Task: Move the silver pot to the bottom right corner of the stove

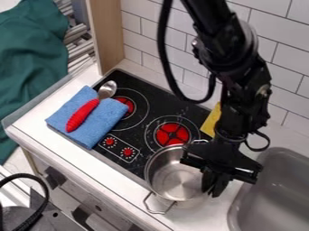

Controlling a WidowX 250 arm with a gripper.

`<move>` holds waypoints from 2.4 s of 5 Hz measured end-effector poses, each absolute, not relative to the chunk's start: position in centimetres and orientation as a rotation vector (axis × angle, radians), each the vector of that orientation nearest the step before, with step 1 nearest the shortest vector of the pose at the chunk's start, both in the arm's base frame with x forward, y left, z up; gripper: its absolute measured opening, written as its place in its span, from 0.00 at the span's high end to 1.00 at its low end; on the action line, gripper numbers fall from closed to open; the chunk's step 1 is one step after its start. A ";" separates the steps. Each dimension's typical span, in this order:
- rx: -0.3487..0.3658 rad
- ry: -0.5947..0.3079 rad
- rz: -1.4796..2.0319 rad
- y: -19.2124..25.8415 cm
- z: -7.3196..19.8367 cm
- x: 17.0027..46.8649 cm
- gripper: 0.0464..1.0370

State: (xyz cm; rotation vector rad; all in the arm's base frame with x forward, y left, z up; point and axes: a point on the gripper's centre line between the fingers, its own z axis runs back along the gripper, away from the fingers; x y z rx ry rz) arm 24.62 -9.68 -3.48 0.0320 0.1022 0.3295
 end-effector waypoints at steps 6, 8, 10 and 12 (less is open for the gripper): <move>-0.023 -0.004 0.309 -7.1 -4.5 26.2 0.97; 0.020 -0.008 0.209 -6.7 -3.9 26.6 0.54; 0.006 -0.031 0.232 -7.8 1.1 27.5 0.02; -0.069 -0.065 0.274 -8.0 3.3 26.7 0.03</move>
